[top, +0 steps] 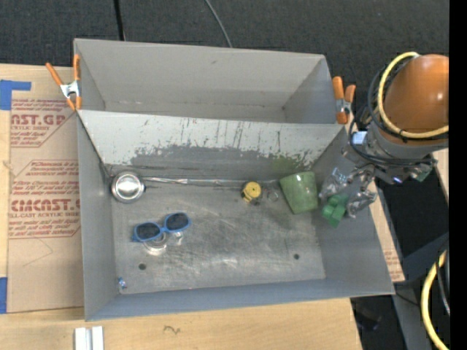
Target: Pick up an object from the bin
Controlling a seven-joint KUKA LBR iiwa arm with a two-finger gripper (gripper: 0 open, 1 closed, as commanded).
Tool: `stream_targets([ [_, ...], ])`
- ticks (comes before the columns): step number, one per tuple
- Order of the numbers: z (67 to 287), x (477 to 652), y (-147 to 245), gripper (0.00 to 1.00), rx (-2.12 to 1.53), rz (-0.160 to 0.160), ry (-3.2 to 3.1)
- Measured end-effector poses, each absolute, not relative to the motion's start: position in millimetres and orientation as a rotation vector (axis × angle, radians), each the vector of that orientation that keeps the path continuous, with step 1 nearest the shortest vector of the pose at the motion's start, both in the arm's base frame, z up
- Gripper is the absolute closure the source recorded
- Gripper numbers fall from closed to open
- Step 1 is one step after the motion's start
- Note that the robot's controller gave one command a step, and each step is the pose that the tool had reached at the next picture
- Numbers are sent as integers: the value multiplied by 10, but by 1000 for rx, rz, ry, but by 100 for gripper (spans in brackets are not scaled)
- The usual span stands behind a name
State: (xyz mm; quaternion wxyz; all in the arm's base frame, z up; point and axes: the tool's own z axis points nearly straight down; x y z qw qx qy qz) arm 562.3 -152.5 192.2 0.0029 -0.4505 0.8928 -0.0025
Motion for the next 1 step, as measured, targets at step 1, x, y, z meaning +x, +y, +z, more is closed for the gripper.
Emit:
stream_targets([
  [1, 3673, 5566, -1292, 100, -1424, -10, 2789],
])
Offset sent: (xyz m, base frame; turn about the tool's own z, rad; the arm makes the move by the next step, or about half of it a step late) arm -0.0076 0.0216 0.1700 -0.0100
